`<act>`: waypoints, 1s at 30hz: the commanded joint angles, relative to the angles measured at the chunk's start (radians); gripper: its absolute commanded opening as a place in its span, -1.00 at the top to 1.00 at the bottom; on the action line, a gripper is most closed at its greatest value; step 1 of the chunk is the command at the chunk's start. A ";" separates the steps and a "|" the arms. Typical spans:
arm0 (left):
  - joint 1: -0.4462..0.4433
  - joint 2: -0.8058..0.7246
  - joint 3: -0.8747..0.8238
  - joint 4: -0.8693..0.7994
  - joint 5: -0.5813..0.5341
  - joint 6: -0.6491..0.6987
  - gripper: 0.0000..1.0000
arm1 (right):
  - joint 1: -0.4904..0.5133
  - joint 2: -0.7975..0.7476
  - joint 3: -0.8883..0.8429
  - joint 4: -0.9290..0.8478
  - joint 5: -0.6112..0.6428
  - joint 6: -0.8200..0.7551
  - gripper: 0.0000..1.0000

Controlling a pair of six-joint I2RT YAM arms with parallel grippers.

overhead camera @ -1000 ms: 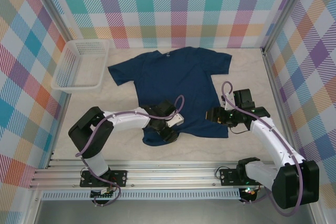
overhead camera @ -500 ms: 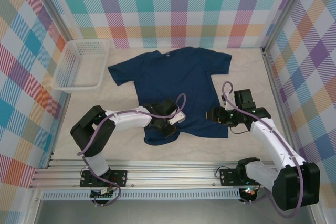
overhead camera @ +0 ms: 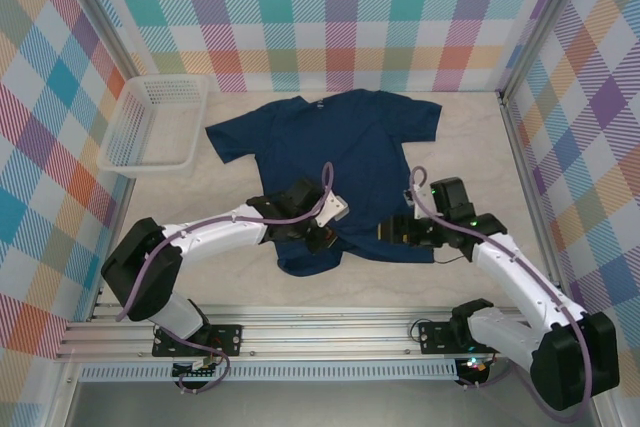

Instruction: Fold the inside-out t-shirt

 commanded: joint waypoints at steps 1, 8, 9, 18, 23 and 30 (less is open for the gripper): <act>0.026 -0.057 -0.026 0.011 0.046 -0.037 1.00 | 0.103 0.018 -0.040 0.178 0.009 0.014 -0.31; 0.054 -0.124 -0.057 0.020 0.081 -0.055 1.00 | 0.262 0.105 -0.103 0.412 0.233 -0.076 -0.48; 0.057 -0.130 -0.061 0.023 0.083 -0.059 1.00 | 0.271 0.119 -0.117 0.461 0.264 -0.088 -0.51; 0.064 -0.124 -0.065 0.025 0.090 -0.058 1.00 | 0.310 0.263 -0.104 0.687 0.336 -0.204 -0.57; 0.069 -0.120 -0.072 0.069 0.096 -0.074 1.00 | 0.313 0.368 -0.085 0.772 0.259 -0.206 -0.34; 0.083 -0.126 -0.098 0.099 0.094 -0.094 1.00 | 0.313 0.394 -0.087 0.806 0.242 -0.175 0.84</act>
